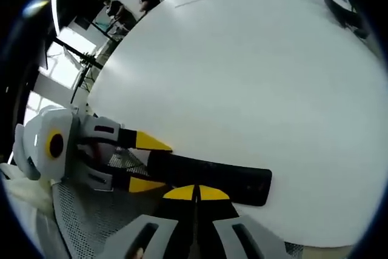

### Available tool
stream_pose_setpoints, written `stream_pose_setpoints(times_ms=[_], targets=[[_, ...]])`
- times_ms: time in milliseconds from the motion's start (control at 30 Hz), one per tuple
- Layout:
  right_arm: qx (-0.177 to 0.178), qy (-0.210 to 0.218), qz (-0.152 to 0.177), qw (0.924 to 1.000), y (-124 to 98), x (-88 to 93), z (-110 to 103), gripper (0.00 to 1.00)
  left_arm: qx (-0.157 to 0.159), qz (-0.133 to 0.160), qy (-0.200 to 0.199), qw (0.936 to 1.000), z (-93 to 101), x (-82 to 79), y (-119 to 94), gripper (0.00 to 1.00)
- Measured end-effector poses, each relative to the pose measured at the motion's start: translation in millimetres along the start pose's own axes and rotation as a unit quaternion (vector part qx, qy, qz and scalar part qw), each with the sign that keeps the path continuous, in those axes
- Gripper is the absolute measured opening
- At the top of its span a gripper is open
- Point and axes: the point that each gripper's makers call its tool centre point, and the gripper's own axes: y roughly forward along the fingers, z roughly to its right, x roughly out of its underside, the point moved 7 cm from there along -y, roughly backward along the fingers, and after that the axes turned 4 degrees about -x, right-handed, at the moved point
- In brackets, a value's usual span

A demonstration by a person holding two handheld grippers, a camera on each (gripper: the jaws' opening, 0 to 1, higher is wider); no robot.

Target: Press the specified remote control buttons in sequence, fully releasing each button before pressing the next.

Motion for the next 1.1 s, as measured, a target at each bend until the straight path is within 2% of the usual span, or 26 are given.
stream_pose_setpoints(times_ms=[233,533,633,667,800,967,1100], targets=[[0.008,-0.018,-0.002,0.9998,1,1.5,-1,0.0,0.001,0.001,0.001,1.0,-0.5,-0.2,0,0.25],[0.006,-0.017,-0.004,0.9998,0,1.0,-1,0.0,0.001,0.002,0.001,1.0,-0.6,-0.3,0,0.25],[-0.005,-0.001,-0.007,1.0,-1,0.2,0,0.0,0.0,0.003,0.001,1.0,-0.5,-0.2,0,0.25],[-0.012,0.006,-0.004,0.9999,-2,-0.4,0,0.0,0.0,0.003,0.002,1.0,-0.5,-0.2,0,0.25],[-0.021,-0.001,0.057,0.9982,-7,-9.6,-2,0.0,0.0,0.003,0.004,1.0,-0.3,-0.1,0,0.25],[-0.028,-0.003,0.056,0.998,-5,-10.2,-3,0.0,0.001,0.004,0.005,1.0,-0.1,0.2,0,0.25],[-0.022,-0.021,0.048,0.9984,0,-9.8,-5,0.0,0.001,0.004,0.005,1.0,0.0,0.2,0,0.25]])
